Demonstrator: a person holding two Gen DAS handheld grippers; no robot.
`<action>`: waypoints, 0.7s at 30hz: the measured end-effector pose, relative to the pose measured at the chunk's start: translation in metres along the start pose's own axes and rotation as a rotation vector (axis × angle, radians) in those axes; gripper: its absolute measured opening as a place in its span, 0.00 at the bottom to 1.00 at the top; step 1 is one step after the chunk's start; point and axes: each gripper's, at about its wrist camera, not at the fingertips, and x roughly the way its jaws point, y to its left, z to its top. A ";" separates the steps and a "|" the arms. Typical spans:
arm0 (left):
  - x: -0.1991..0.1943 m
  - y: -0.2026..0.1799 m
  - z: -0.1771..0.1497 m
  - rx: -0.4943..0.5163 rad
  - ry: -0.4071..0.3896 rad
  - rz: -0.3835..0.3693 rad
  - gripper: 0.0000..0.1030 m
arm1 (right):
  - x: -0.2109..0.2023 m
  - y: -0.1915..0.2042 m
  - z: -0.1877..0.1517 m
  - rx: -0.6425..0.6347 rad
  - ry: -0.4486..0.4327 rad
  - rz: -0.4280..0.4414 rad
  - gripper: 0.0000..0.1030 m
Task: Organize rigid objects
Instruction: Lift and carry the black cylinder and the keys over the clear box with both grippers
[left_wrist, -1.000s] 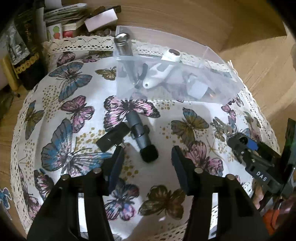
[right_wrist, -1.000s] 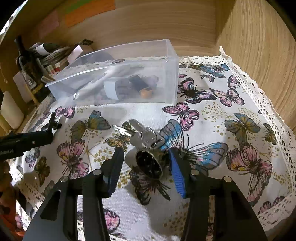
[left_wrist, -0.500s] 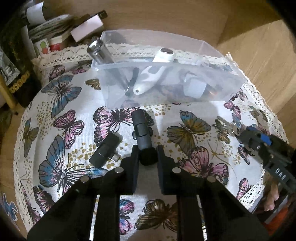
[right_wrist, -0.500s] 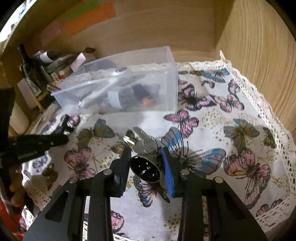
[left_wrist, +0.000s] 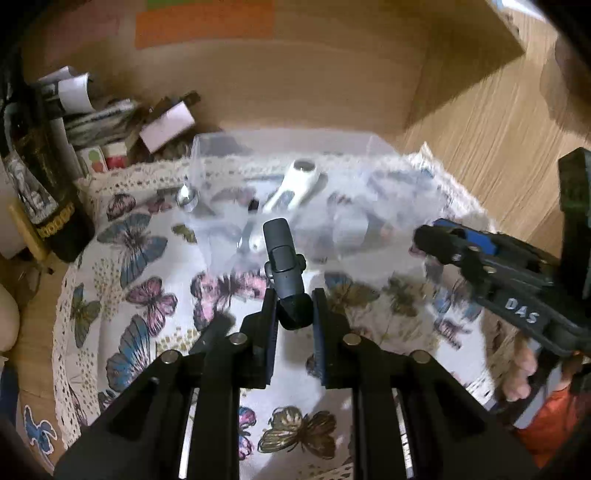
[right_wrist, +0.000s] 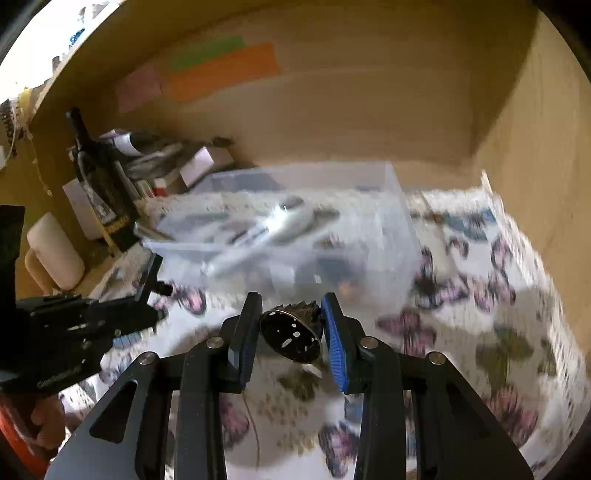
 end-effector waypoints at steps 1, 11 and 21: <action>-0.003 0.000 0.004 0.003 -0.014 0.005 0.17 | 0.001 0.001 0.005 -0.008 -0.008 0.004 0.30; -0.007 0.001 0.042 0.012 -0.082 0.021 0.17 | 0.017 -0.002 0.051 -0.028 -0.051 -0.013 0.30; 0.032 0.020 0.052 -0.036 -0.010 0.033 0.17 | 0.043 -0.016 0.057 -0.041 0.006 -0.077 0.30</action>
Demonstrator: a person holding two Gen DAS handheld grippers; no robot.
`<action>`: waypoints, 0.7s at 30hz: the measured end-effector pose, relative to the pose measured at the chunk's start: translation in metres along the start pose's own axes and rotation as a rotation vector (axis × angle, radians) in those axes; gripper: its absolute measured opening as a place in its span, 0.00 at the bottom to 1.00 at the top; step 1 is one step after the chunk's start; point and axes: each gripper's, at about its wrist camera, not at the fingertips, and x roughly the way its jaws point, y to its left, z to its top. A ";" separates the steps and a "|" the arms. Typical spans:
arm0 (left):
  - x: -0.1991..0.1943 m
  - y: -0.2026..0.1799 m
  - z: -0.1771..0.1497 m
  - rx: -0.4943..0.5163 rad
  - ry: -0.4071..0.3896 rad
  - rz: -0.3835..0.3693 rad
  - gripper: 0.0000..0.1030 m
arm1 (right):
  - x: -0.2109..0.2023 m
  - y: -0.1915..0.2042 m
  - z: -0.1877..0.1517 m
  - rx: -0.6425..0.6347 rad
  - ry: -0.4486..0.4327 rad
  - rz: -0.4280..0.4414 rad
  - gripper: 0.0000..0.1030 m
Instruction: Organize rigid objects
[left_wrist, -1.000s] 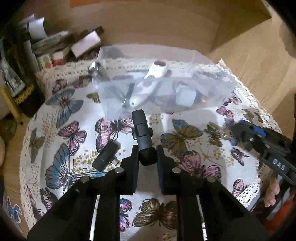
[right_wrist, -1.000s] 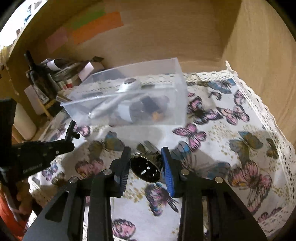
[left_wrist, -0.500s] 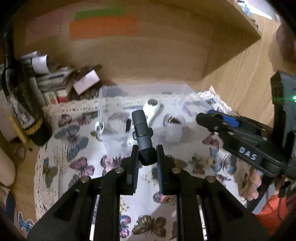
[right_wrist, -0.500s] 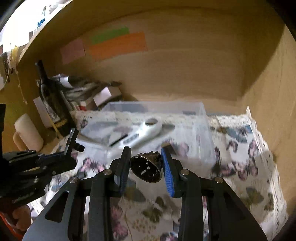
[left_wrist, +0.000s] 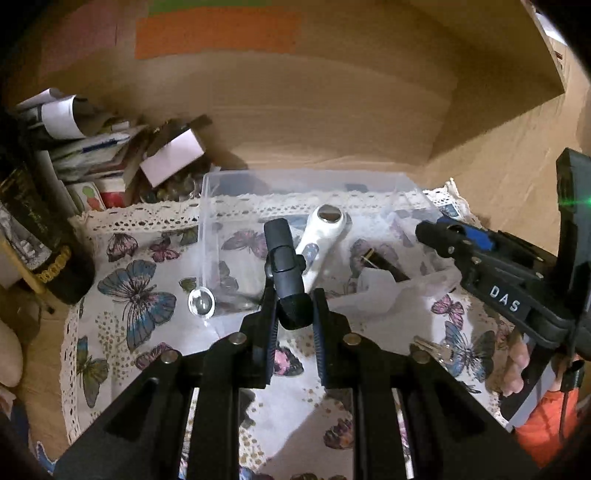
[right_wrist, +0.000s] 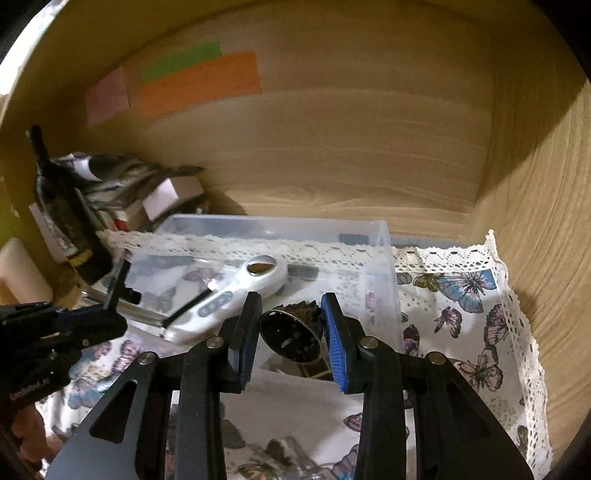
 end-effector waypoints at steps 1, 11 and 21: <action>0.001 0.000 0.001 0.002 0.002 0.009 0.17 | 0.002 0.000 0.000 -0.002 0.005 -0.002 0.30; 0.013 0.002 0.007 0.002 0.030 0.034 0.17 | 0.026 0.002 -0.002 -0.029 0.056 -0.012 0.30; -0.017 -0.006 0.002 0.044 -0.044 0.006 0.28 | 0.016 0.006 0.002 -0.038 0.047 -0.023 0.51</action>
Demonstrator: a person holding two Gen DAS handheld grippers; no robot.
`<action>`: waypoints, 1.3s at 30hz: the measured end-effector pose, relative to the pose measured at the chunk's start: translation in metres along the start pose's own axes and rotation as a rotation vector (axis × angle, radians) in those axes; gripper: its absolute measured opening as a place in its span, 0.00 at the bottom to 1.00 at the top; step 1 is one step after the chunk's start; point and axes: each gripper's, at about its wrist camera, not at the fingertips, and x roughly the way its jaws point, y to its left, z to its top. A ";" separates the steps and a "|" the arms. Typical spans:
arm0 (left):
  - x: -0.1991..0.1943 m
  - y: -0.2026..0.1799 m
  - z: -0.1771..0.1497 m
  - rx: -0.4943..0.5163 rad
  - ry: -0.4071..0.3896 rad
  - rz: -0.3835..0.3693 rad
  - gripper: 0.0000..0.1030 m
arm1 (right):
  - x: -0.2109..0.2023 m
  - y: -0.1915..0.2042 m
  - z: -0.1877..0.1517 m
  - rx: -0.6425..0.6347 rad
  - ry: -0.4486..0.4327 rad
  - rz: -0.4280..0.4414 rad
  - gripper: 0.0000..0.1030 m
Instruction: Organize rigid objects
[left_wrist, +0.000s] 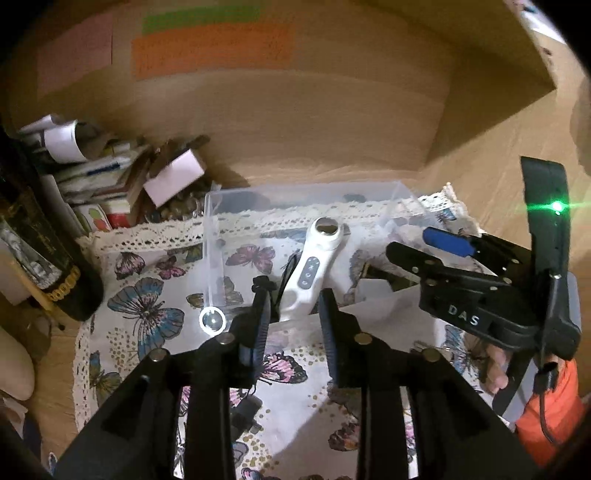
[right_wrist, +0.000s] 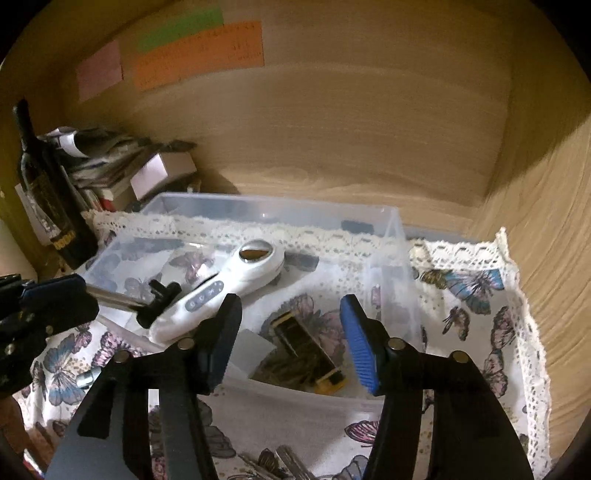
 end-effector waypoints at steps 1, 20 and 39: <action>-0.006 -0.002 0.000 0.008 -0.013 -0.003 0.33 | -0.003 0.000 0.001 0.001 -0.004 0.005 0.51; -0.042 0.046 -0.038 -0.030 0.006 0.076 0.82 | -0.067 0.009 -0.034 -0.036 -0.049 0.020 0.68; 0.036 0.032 -0.083 0.009 0.255 0.110 0.39 | -0.022 -0.015 -0.101 0.036 0.195 0.032 0.56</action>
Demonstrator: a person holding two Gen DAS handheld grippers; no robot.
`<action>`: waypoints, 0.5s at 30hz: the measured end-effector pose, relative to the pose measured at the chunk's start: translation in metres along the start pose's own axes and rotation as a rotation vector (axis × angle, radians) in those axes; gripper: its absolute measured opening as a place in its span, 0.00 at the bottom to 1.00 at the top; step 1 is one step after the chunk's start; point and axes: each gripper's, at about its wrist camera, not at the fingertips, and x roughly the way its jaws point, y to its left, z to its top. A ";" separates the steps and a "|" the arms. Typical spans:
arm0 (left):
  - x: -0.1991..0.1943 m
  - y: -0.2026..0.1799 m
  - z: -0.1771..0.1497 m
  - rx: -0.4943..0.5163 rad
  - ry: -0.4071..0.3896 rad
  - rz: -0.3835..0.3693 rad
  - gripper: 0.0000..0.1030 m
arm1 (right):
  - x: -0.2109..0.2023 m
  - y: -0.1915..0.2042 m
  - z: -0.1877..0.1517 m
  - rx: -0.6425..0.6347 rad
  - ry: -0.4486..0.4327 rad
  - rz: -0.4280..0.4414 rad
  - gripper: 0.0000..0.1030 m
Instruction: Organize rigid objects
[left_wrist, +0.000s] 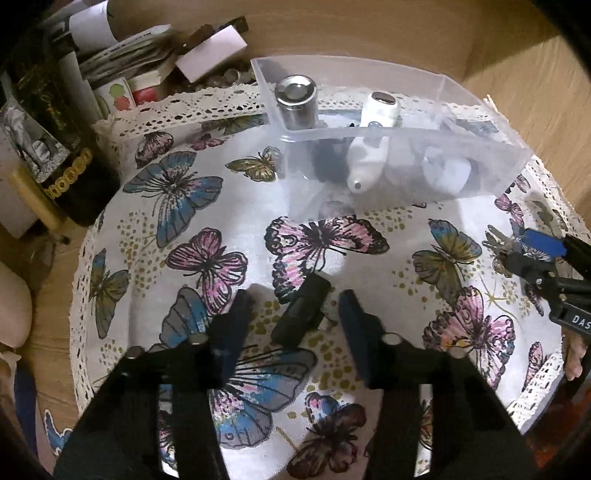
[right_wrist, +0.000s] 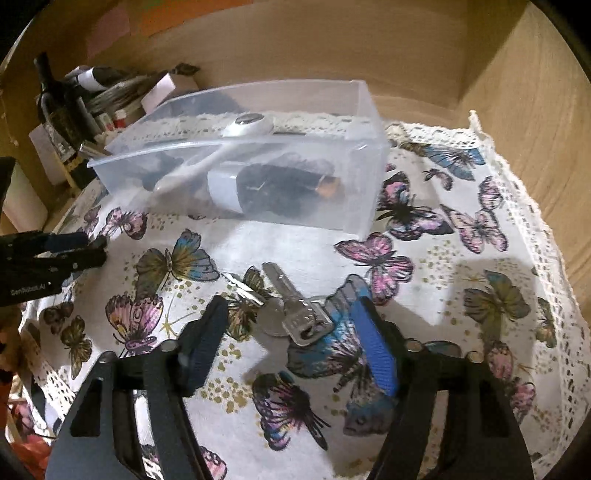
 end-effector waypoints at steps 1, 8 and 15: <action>0.000 0.001 0.001 -0.005 -0.006 0.003 0.27 | 0.002 0.002 0.000 -0.011 0.013 0.000 0.53; -0.003 0.001 -0.002 -0.003 -0.034 -0.003 0.19 | 0.002 0.008 -0.005 -0.054 -0.001 -0.030 0.28; -0.014 0.000 -0.006 0.005 -0.053 -0.033 0.19 | 0.000 0.013 -0.007 -0.075 -0.017 -0.047 0.24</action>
